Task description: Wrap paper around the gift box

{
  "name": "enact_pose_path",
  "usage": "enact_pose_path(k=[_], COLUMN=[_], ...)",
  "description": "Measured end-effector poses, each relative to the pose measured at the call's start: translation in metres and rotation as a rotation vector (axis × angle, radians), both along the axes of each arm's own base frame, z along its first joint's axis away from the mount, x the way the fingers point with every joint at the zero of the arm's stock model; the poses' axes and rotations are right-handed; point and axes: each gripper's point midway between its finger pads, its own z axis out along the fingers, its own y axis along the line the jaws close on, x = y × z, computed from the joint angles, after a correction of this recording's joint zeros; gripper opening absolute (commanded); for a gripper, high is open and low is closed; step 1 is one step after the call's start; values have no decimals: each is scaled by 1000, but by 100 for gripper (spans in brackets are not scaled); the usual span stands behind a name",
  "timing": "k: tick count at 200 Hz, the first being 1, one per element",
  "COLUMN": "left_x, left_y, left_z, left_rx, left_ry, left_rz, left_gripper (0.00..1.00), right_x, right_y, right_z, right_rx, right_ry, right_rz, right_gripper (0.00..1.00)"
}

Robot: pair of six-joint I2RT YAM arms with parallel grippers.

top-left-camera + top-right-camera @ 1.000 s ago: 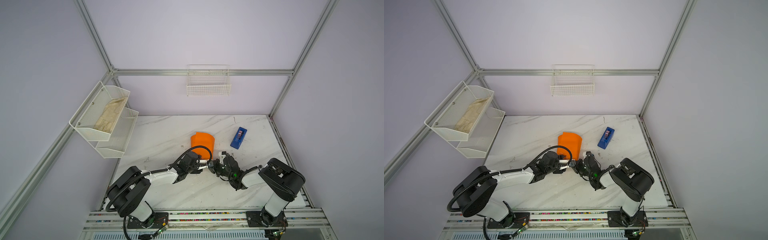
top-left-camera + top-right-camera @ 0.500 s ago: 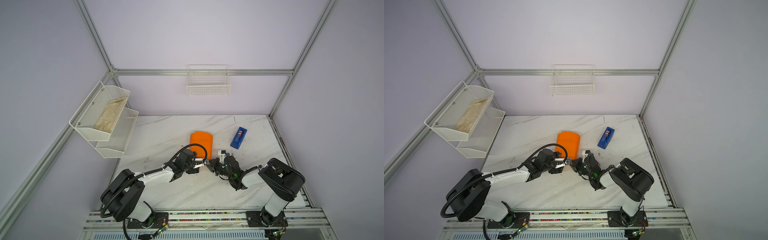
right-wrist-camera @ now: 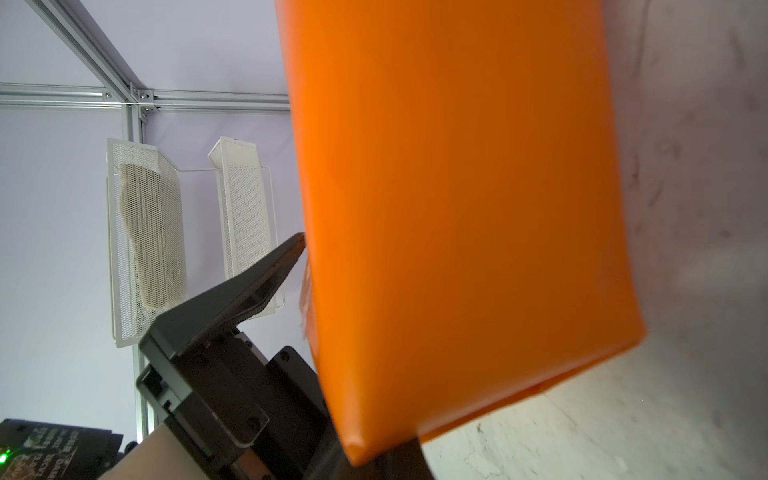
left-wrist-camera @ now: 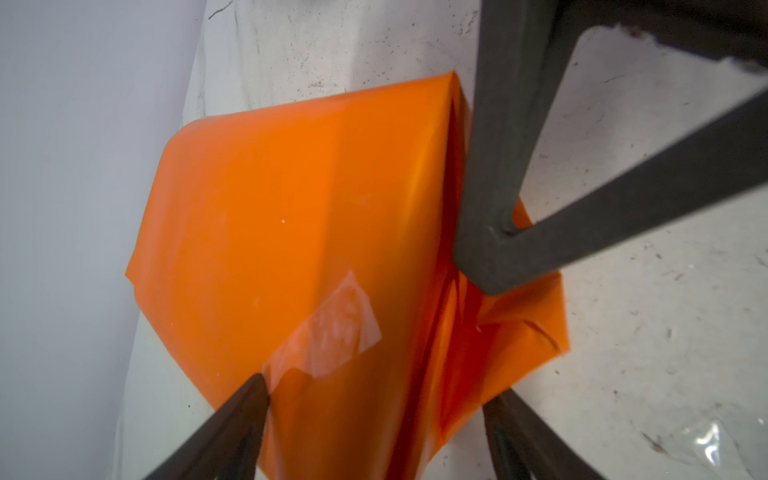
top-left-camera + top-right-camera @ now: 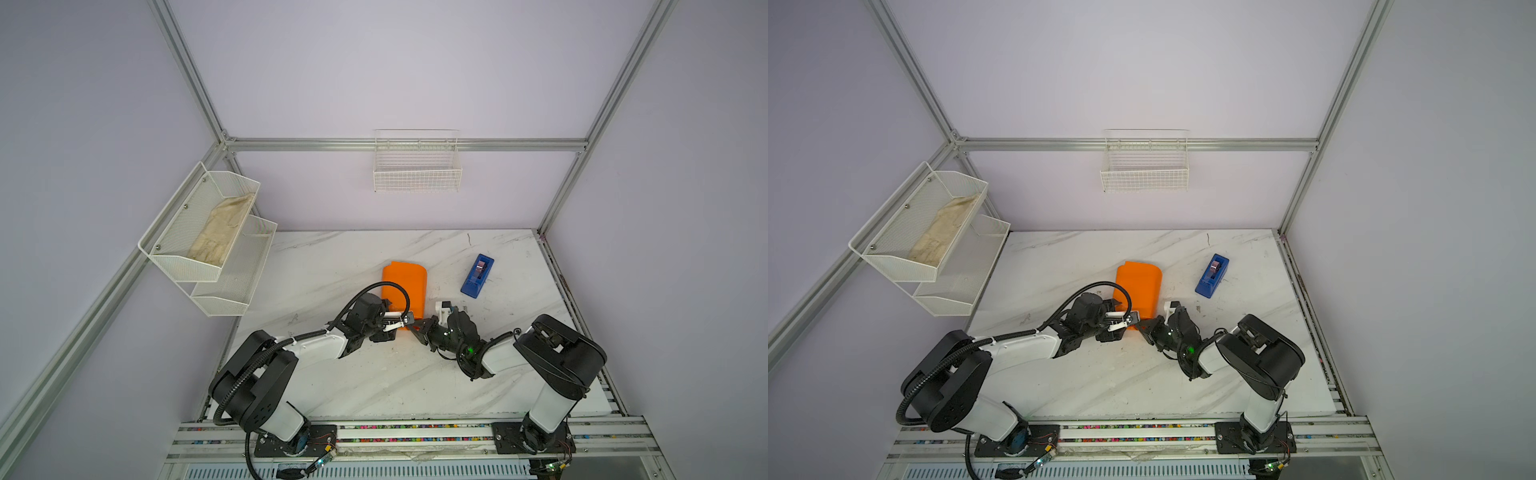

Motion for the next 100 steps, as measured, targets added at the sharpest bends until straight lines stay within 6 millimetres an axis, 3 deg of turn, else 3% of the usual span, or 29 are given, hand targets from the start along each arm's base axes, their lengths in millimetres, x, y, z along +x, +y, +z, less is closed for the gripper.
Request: enact_pose_path(k=[33,75,100], left_x=[4,7,9], left_y=[-1,-2,-3], left_z=[2,4,6], left_rx=[-12,-31,-41], left_ry=[-17,-21,-27], left_rz=[12,24,29], left_gripper=[68,57,55], right_x=[0,-3,-5], right_y=[-3,-23,-33], right_z=[8,44,38], right_rx=[-3,-53,-117], right_ry=[1,-50,-44], right_rz=[-12,-65,-78], right_gripper=[0,0,0])
